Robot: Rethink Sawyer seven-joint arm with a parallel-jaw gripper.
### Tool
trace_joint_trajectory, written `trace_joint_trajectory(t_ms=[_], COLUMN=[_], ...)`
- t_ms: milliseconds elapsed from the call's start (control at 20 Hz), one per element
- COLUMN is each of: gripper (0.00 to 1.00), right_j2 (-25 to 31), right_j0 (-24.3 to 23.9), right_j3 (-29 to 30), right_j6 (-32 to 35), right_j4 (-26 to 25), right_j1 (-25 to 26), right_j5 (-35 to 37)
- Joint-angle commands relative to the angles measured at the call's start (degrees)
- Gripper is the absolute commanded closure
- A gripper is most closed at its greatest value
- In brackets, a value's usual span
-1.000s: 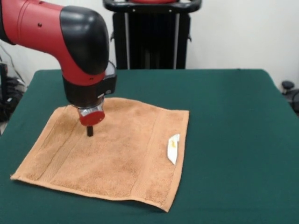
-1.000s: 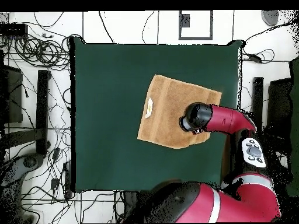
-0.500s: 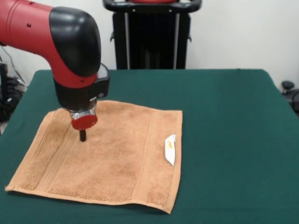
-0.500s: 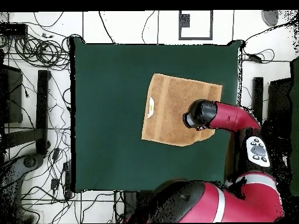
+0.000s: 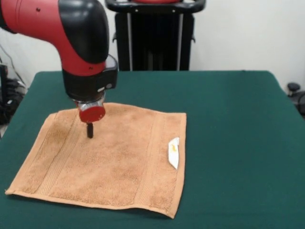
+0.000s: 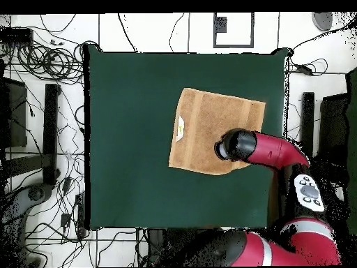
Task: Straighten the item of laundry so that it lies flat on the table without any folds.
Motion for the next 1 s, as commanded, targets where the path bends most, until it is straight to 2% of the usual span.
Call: trace_joint_trajectory(t_ms=[50,200,350,600,850,950,1000], gripper=[0.00,0.00,0.00,0.00,0.00,0.00,0.00], right_j2=[1.19,-2.22,-3.59,-5.11,-8.69,-9.46,-8.16], right_j0=[8.43,13.32,14.88,13.71,13.58,13.37,12.14], right_j3=[14.63,17.26,17.53,13.73,8.06,5.90,6.68], right_j6=[16.65,21.96,20.94,14.88,12.67,12.41,11.70], right_j4=[6.17,9.79,12.50,14.12,13.92,13.45,13.95], right_j1=[-2.88,-3.90,-3.88,-1.45,0.42,2.51,2.76], right_j5=[-7.11,-8.41,-7.98,-7.08,-4.49,-6.36,-7.58])
